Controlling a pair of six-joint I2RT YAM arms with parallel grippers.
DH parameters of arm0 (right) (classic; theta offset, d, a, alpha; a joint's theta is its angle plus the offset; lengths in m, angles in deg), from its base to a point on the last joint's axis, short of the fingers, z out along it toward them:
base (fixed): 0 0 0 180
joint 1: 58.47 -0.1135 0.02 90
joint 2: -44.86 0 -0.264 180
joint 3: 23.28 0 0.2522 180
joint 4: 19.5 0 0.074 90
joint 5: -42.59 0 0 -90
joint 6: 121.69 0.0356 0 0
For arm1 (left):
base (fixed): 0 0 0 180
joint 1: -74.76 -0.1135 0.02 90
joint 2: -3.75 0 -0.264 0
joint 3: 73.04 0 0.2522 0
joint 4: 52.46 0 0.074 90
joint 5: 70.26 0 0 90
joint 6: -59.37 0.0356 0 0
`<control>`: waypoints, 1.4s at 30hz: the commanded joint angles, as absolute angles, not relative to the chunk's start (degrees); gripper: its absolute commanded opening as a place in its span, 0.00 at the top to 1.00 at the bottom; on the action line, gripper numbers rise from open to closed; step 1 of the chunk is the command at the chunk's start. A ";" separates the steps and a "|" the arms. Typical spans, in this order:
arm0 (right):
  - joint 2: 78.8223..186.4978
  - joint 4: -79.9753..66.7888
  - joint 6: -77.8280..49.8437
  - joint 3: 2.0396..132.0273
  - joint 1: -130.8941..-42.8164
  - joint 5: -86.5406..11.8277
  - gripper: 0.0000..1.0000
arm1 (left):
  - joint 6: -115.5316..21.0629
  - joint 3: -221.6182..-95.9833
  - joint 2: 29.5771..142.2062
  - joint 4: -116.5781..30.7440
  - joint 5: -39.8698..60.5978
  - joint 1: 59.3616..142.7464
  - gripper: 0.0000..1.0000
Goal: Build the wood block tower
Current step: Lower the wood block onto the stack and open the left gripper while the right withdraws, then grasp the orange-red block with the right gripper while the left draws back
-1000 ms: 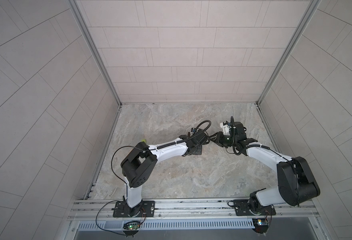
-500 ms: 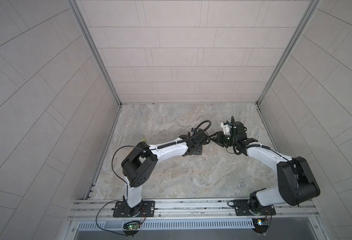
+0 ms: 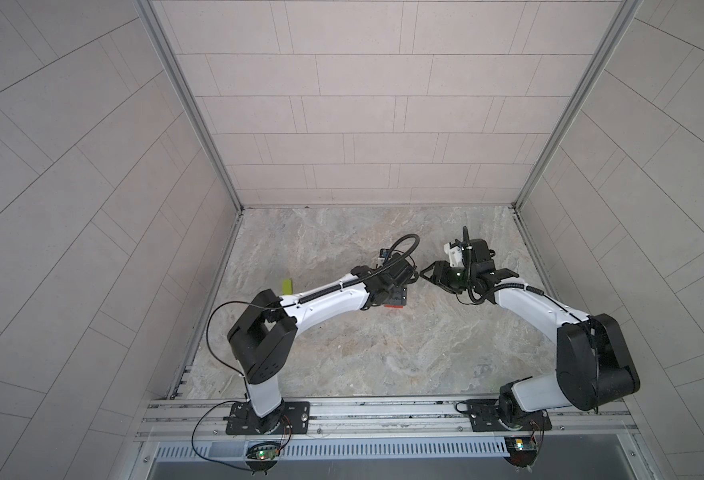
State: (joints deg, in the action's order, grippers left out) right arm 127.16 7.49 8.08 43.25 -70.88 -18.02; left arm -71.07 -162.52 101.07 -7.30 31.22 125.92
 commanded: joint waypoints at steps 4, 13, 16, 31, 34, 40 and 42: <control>129.82 23.48 -0.32 53.88 -74.29 -31.28 0.42 | -70.57 -155.64 88.85 -3.91 38.87 125.66 0.09; 141.08 31.73 -2.89 69.77 -80.63 -40.00 0.31 | -71.12 -136.70 73.42 -7.93 41.47 123.32 0.03; 146.31 34.27 -3.00 75.52 -82.24 -42.22 0.31 | -71.79 -131.53 69.11 -9.06 41.79 122.48 0.02; 168.34 41.32 0.38 96.80 -87.32 -48.62 0.34 | -71.85 -116.28 63.08 -19.22 37.97 117.74 0.00; 171.29 42.22 1.07 99.90 -87.63 -48.99 0.34 | -71.80 -115.63 63.64 -20.41 37.30 117.66 0.00; 176.05 43.66 2.31 104.76 -87.76 -49.58 0.36 | -71.82 -115.32 64.22 -21.38 35.89 117.66 0.00; 177.29 43.65 2.80 105.67 -87.77 -49.45 0.38 | -71.85 -115.28 64.26 -21.46 35.80 117.57 0.00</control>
State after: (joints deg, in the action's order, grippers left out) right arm 175.66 41.24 1.15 104.08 -87.47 -47.88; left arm -71.71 -116.01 64.08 -20.41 36.12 117.90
